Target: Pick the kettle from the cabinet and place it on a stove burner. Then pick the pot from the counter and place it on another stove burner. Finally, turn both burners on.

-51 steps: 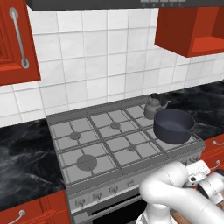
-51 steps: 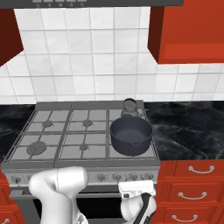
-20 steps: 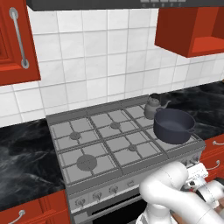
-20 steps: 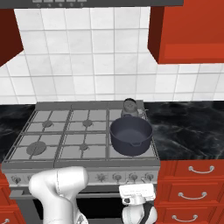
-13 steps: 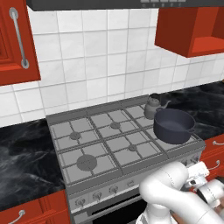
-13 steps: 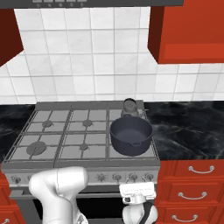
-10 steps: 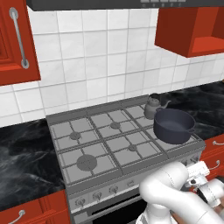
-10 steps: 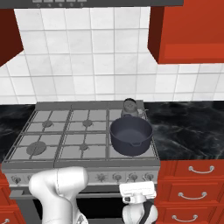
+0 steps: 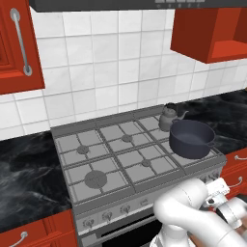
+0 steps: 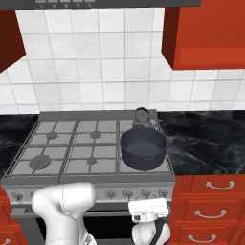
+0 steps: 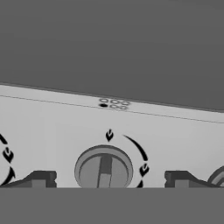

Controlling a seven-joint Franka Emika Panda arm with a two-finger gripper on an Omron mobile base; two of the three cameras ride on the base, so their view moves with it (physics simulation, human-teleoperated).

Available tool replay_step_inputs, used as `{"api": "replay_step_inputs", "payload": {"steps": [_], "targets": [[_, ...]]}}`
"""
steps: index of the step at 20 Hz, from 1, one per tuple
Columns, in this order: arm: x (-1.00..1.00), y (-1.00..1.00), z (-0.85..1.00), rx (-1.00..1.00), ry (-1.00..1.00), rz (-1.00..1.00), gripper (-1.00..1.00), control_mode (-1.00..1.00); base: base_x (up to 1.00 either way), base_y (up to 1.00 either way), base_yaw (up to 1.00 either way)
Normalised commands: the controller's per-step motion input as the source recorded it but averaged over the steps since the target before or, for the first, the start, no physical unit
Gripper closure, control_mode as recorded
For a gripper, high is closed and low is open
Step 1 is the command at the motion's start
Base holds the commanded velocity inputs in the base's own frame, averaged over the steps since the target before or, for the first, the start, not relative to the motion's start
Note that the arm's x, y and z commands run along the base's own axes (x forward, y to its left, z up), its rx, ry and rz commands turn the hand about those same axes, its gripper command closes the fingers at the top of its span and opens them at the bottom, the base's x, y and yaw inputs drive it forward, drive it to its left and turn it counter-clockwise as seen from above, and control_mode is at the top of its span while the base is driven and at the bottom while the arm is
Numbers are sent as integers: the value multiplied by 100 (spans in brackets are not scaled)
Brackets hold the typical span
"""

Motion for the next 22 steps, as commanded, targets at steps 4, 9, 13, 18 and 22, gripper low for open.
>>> {"api": "replay_step_inputs", "payload": {"steps": [4, 9, 13, 18, 22], "targets": [[22, 27, -24, 0, 4, 0, 100, -100, 0, 0, 0], [14, 12, -17, 0, 3, 0, 100, -100, 0, 0, 0], [4, 0, -21, 0, 4, 0, 100, -100, 0, 0, 0], [0, 0, -19, 0, 1, 0, 100, -100, 0, 0, 0], [0, 0, 0, -1, 2, 0, 100, -100, 0, 0, 0]]}}
